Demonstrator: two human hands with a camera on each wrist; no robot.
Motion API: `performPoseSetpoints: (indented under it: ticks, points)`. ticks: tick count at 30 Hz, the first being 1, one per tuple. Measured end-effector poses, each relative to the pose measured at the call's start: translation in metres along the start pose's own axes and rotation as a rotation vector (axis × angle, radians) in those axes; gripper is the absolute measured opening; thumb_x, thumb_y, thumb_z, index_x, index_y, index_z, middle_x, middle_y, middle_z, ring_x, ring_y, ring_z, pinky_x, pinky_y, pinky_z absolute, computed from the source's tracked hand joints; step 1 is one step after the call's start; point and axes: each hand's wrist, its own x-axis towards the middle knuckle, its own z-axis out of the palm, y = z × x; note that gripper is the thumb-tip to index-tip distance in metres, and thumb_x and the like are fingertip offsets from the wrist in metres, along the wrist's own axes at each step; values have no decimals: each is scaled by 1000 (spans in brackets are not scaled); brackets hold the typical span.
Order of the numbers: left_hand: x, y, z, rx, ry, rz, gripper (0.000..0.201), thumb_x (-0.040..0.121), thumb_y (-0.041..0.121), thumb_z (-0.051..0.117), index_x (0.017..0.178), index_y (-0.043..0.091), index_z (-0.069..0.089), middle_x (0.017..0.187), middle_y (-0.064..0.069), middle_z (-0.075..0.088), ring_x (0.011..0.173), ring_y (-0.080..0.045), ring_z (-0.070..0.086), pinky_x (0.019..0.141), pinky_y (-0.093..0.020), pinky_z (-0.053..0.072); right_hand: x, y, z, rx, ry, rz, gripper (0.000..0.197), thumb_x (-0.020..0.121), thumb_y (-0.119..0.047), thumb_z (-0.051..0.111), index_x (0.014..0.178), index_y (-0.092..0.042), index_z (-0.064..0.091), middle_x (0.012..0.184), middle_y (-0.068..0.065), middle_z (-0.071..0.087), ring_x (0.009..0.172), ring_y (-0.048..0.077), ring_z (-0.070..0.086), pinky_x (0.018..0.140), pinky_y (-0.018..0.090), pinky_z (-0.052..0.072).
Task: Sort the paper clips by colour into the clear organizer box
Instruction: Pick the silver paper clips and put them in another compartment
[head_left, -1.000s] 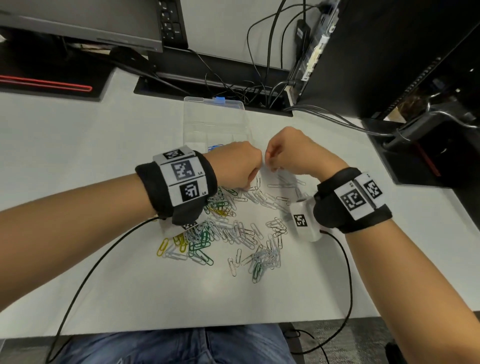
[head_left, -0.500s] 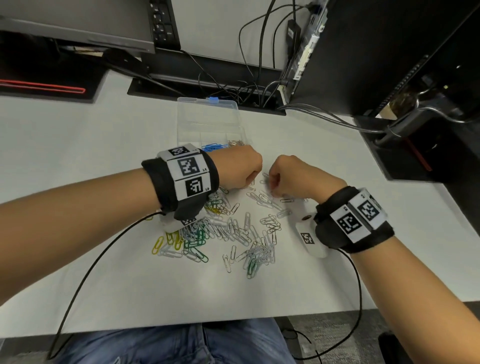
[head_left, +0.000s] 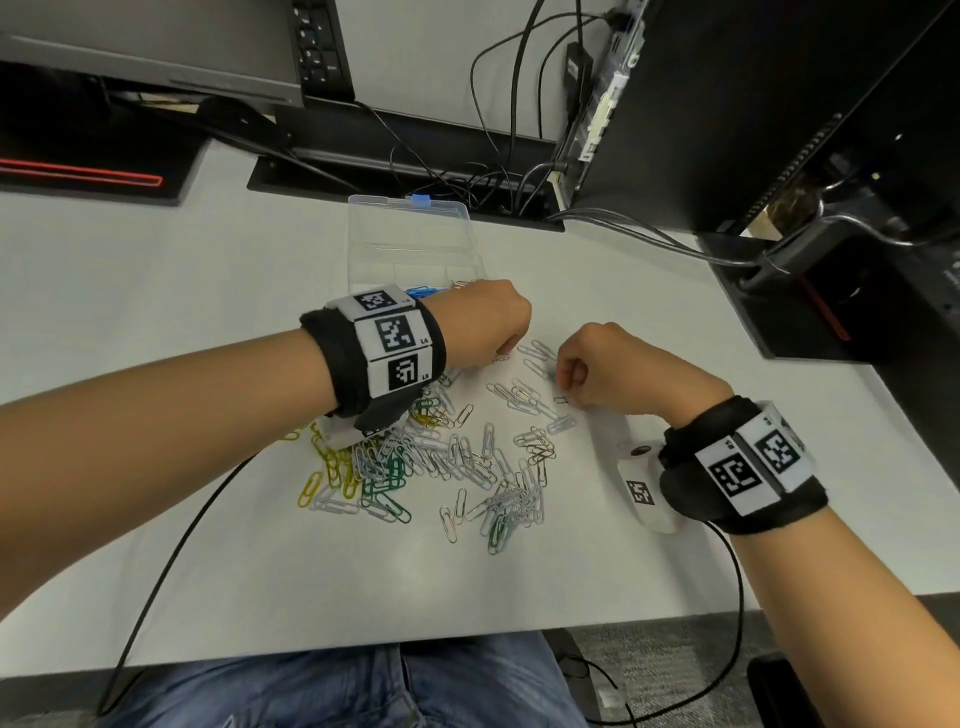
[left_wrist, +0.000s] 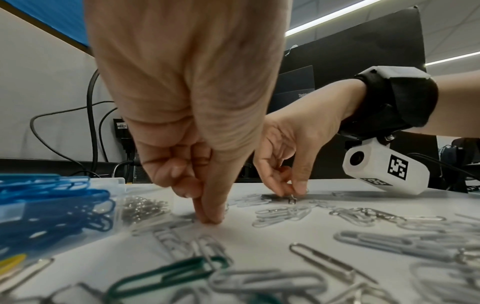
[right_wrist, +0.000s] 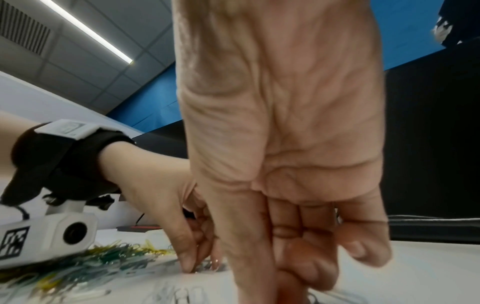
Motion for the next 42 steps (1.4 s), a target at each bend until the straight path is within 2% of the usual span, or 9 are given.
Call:
performPoseSetpoints:
  ticks: [7, 14, 21, 24, 26, 28, 31, 36, 42]
  points:
    - [-2, -6, 3, -17, 0, -5, 19, 82, -4, 55, 85, 7, 71, 92, -9, 69, 87, -27, 64, 66, -28, 44, 8, -10, 8, -91, 9, 28, 11, 79, 5, 52, 77, 2, 62, 79, 18, 64, 65, 29, 56, 49, 23, 36]
    - [-15, -20, -13, -183, 197, -137, 28, 80, -1, 52, 58, 16, 52, 63, 5, 53, 69, -19, 55, 61, -26, 40, 13, -16, 5, -80, -45, -18, 18, 88, -3, 45, 73, -9, 52, 79, 9, 57, 68, 22, 49, 54, 26, 36]
    - [-10, -46, -25, -275, 310, -253, 9, 84, 7, 63, 81, 0, 69, 78, -4, 65, 80, -20, 61, 71, -31, 49, 42, -43, -23, 347, 435, -127, 17, 85, 3, 53, 76, -7, 64, 68, -7, 59, 65, 4, 55, 58, 12, 41]
    - [-16, -51, -24, -290, 373, -270, 7, 82, 11, 68, 88, 7, 68, 69, 10, 47, 80, -16, 55, 71, -27, 43, 57, -55, -30, 418, 427, -161, 11, 85, -1, 59, 78, -6, 65, 69, -5, 60, 65, 4, 55, 63, 17, 45]
    - [-23, -48, -23, -260, 415, -214, 7, 81, 7, 64, 82, 12, 68, 71, 8, 52, 80, -18, 57, 69, -29, 44, 60, -58, -31, 392, 400, -174, 5, 83, -6, 66, 79, -6, 66, 70, -4, 59, 62, 3, 52, 59, 10, 42]
    - [-29, -42, -21, -195, 351, -127, 11, 80, 8, 60, 79, 17, 67, 74, 7, 55, 77, -18, 56, 68, -31, 47, 58, -55, -28, 327, 412, -150, 6, 79, -4, 69, 76, -8, 65, 68, -5, 56, 59, 2, 48, 50, 4, 35]
    - [-29, -31, -12, -84, 156, -47, 15, 80, 9, 60, 76, 23, 61, 76, 7, 54, 75, -18, 57, 63, -27, 43, 45, -47, -18, 177, 307, -93, 23, 75, 5, 61, 67, -16, 64, 65, -7, 58, 63, 10, 55, 51, 13, 37]
    - [-19, -15, 0, 74, -25, 21, 18, 81, -2, 55, 88, 12, 64, 90, -5, 61, 85, -25, 59, 60, -28, 38, 23, -39, 3, 39, 26, -60, 25, 73, 4, 62, 68, -20, 65, 71, -6, 61, 71, 15, 60, 58, 21, 44]
    - [-12, -9, 0, 106, -85, -30, 21, 85, -4, 50, 94, 3, 67, 97, -16, 67, 92, -30, 62, 66, -31, 44, 23, -37, 4, 44, -19, -77, 21, 72, 6, 62, 72, -15, 67, 66, -7, 57, 62, 12, 54, 49, 15, 36]
